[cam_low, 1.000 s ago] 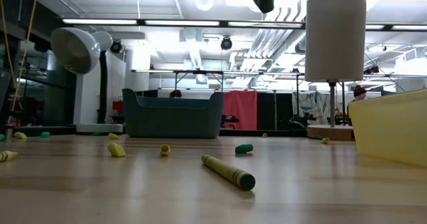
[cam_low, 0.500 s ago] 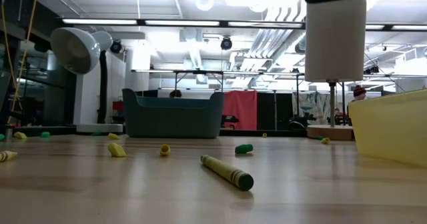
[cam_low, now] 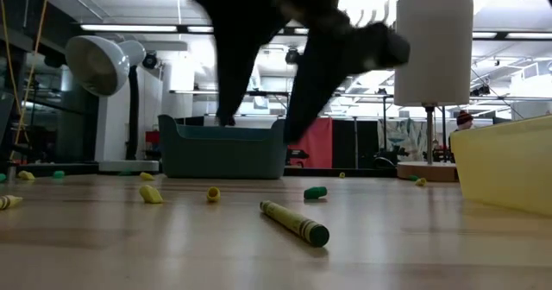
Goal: Sort crayons
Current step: Put the right yellow crayon into the gray bin
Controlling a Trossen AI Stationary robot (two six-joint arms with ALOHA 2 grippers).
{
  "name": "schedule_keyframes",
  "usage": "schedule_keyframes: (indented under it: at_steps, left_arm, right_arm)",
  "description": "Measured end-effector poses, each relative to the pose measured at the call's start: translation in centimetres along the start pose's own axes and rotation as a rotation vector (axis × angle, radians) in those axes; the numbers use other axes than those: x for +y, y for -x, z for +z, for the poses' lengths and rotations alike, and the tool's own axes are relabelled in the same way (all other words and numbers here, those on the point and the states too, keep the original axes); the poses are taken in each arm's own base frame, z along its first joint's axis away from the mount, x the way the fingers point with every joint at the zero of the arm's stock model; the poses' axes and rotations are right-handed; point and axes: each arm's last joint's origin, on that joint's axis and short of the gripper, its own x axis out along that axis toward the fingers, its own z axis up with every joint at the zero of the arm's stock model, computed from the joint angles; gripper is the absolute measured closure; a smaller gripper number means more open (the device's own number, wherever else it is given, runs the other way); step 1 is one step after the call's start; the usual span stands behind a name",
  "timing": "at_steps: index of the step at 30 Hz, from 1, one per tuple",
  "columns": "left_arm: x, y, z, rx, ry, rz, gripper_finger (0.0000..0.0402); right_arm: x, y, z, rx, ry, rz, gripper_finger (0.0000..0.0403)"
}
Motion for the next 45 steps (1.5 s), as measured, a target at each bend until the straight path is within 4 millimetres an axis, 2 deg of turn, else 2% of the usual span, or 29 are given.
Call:
schedule_keyframes:
  at_steps: [4,9,12,15,17,19,21,24,28,34,36,39,42,45]
  left_arm:
    - [0.0,0.0,-0.1,0.037,-0.048,-0.018,0.0202]
    - [0.0,0.0,-0.1,0.053,-0.068,-0.026,0.0202]
    - [0.0,0.0,-0.1,0.052,-0.070,-0.026,0.0202]
    - [0.0,0.1,-0.1,0.050,-0.070,-0.026,0.0202]
    - [0.0,0.1,-0.1,0.044,-0.066,-0.024,0.0202]
    - [0.0,0.1,-0.1,0.034,-0.063,-0.023,0.0202]
    - [-0.1,0.1,0.0,0.024,-0.059,-0.021,0.0202]
    - [0.0,0.1,0.0,0.022,-0.044,-0.022,0.0202]
    - [0.0,0.1,0.0,0.022,-0.018,-0.021,0.0202]
    - [0.0,0.1,0.0,0.021,0.033,-0.021,0.0202]
    - [-0.1,0.1,0.0,0.014,0.046,-0.020,0.0202]
    - [-0.1,0.1,0.1,-0.006,0.069,-0.014,0.0202]
    - [0.0,0.1,0.2,-0.047,0.070,0.002,0.0202]
    - [0.0,0.0,0.4,-0.126,0.065,0.038,0.0202]
  right_arm:
    - [0.4,-2.7,-0.1,0.050,-0.038,-0.098,0.0203]
    - [0.0,-4.9,-0.3,0.070,-0.065,-0.201,0.0203]
    - [0.1,-5.6,-0.7,0.080,-0.044,-0.210,0.0207]
    - [0.0,-5.7,-1.3,0.074,0.029,-0.231,0.0239]
    - [-0.2,-5.6,-1.9,0.062,0.102,-0.263,0.0283]
    - [-0.5,-5.3,-2.3,0.069,0.179,-0.293,0.0349]
    - [-0.6,-5.0,-2.8,0.070,0.269,-0.318,0.0386]
    - [-1.3,-4.6,-3.7,0.124,0.383,-0.385,0.0381]
    - [-1.6,-4.2,-4.2,0.166,0.510,-0.422,0.0397]
    - [-3.0,-3.8,-4.7,0.142,0.587,-0.434,0.0400]
    - [-4.2,-3.2,-4.8,0.119,0.572,-0.393,0.0400]
    - [-7.2,-1.1,-5.1,0.067,0.523,-0.302,0.0401]
    - [-10.0,1.6,-5.3,-0.027,0.475,-0.081,0.0402]
    - [-11.8,4.1,-4.7,-0.163,0.396,0.201,0.0402]
